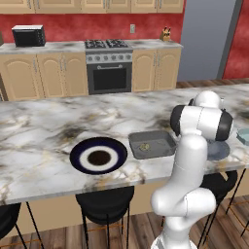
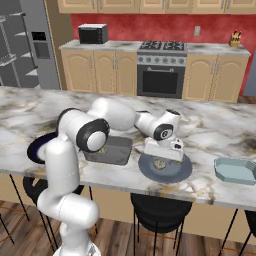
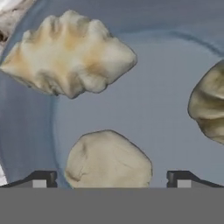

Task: Place two dumplings into each of the tupperware containers and then place the containers in the fridge.

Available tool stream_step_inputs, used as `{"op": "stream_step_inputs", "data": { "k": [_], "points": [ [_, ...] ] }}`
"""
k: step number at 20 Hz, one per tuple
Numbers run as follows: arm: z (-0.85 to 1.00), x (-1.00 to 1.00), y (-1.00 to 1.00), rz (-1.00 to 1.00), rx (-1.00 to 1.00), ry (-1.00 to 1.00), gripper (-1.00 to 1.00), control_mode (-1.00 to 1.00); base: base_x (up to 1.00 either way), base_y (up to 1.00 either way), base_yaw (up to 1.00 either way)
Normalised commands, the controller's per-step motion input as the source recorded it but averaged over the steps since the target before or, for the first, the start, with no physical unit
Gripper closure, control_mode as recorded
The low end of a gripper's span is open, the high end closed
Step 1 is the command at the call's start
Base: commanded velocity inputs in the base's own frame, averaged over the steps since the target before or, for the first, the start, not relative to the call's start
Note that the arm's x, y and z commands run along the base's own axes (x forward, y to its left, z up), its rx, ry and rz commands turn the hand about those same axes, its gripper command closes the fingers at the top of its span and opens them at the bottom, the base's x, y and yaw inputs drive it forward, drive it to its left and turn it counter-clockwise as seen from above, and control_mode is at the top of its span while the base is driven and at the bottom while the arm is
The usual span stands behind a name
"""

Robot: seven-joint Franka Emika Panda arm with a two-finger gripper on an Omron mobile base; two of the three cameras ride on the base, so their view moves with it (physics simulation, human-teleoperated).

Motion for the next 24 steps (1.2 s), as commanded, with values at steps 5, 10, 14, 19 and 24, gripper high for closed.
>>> {"op": "stream_step_inputs", "data": {
  "k": [5, 10, 14, 19, 24],
  "points": [
    [-0.04, -0.43, 0.07, 0.0, 0.0, 0.01, -1.0, -1.0, 0.0, 0.0, 0.0],
    [-0.21, -0.03, 0.06, 0.0, 0.0, 0.0, -1.0, -1.0, 0.0, 0.0, 0.0],
    [-0.03, 0.21, 0.0, 0.02, 0.0, 0.0, -1.0, -1.0, 0.0, 0.0, 0.0],
    [0.0, 0.31, -0.06, 0.01, 0.02, 0.0, -1.0, -1.0, 0.0, 0.0, 0.0],
    [-0.06, 0.03, -0.03, 0.01, 0.0, 0.0, 1.0, -1.0, 0.0, 0.0, 0.0]
  ]
}}
